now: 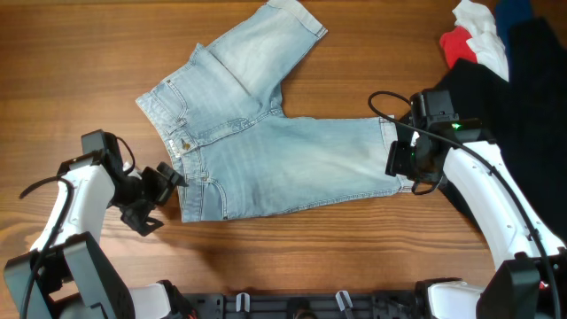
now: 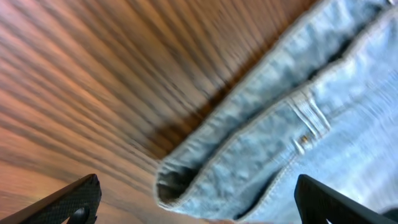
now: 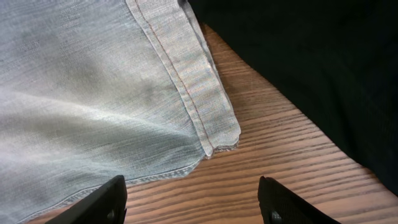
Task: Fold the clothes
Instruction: 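Grasp the right leg hem with the right gripper and pull it right to flatten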
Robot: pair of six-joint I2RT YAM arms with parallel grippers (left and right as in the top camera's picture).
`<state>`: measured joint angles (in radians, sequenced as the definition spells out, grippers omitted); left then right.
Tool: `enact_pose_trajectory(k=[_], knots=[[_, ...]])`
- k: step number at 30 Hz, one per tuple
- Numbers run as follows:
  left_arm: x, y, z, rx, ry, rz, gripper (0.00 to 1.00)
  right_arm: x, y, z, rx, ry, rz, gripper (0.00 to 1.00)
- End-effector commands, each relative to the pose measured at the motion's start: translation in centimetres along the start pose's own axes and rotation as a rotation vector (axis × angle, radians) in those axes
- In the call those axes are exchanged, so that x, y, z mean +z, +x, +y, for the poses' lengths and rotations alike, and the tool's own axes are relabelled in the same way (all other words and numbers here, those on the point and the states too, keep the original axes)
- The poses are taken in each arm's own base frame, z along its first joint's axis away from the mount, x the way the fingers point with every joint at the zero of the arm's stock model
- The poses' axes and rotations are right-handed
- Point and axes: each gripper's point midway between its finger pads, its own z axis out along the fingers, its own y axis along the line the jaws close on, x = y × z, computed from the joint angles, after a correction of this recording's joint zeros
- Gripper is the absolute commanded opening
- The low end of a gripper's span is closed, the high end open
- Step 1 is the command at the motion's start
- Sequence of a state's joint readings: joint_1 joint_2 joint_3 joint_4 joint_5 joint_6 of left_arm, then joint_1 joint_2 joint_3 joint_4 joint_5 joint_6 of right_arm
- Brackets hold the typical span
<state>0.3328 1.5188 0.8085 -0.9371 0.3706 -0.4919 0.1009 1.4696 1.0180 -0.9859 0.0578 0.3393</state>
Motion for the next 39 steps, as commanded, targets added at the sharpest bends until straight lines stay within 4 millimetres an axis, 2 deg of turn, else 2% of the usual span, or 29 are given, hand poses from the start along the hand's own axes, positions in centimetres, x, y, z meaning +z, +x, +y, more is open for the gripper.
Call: enact_pose_trajectory(k=[1, 7, 14, 17, 19, 23, 24, 25, 27, 29, 32, 36, 38, 39], knots=[[0.1, 1.7, -1.9, 0.092, 0.120, 0.088, 1.00, -0.4, -0.6, -0.3, 0.007, 0.014, -0.033, 0.68], [0.4, 2.6, -1.4, 0.078, 0.109, 0.124, 0.99, -0.4, -0.8, -0.3, 0.008, 0.011, -0.043, 0.67], [2.7, 5.1, 0.2, 0.082, 0.069, 0.188, 0.98, -0.4, -1.0, -0.2, 0.008, 0.008, -0.050, 0.67], [3.1, 5.8, 0.3, 0.106, 0.056, 0.204, 0.90, -0.4, -1.1, -0.2, 0.008, 0.007, -0.052, 0.66], [3.2, 5.8, 0.1, 0.121, 0.056, 0.201, 0.78, -0.4, -1.1, -0.2, 0.008, 0.007, -0.052, 0.66], [3.3, 4.9, -0.5, 0.137, 0.080, 0.164, 0.39, -0.4, -1.1, -0.2, 0.008, 0.007, -0.052, 0.66], [3.2, 4.1, -0.7, 0.129, 0.096, 0.138, 0.09, -0.4, -1.1, -0.2, 0.007, 0.008, -0.051, 0.66], [3.2, 3.7, -0.6, 0.115, 0.097, 0.122, 0.04, -0.4, -1.1, -0.2, 0.007, 0.008, -0.051, 0.66], [3.1, 2.9, -0.2, 0.084, 0.087, 0.095, 0.04, -0.4, -1.1, -0.2, 0.007, 0.008, -0.051, 0.66], [2.9, 2.7, 0.1, 0.065, 0.089, 0.093, 0.09, -0.4, -1.1, -0.2, 0.007, 0.008, -0.052, 0.66], [2.9, 3.4, 0.6, 0.052, 0.072, 0.123, 0.33, -0.4, -1.1, -0.2, 0.008, 0.007, -0.053, 0.66], [2.9, 3.8, 1.0, 0.041, 0.053, 0.139, 0.34, -0.4, -1.2, -0.1, 0.010, 0.005, -0.058, 0.66], [2.9, 3.5, 1.1, 0.045, 0.042, 0.124, 0.31, -0.4, -1.3, -0.1, 0.010, 0.004, -0.060, 0.66], [2.9, 3.2, 1.2, 0.047, 0.035, 0.112, 0.27, -0.4, -1.3, -0.1, 0.009, 0.005, -0.060, 0.66]])
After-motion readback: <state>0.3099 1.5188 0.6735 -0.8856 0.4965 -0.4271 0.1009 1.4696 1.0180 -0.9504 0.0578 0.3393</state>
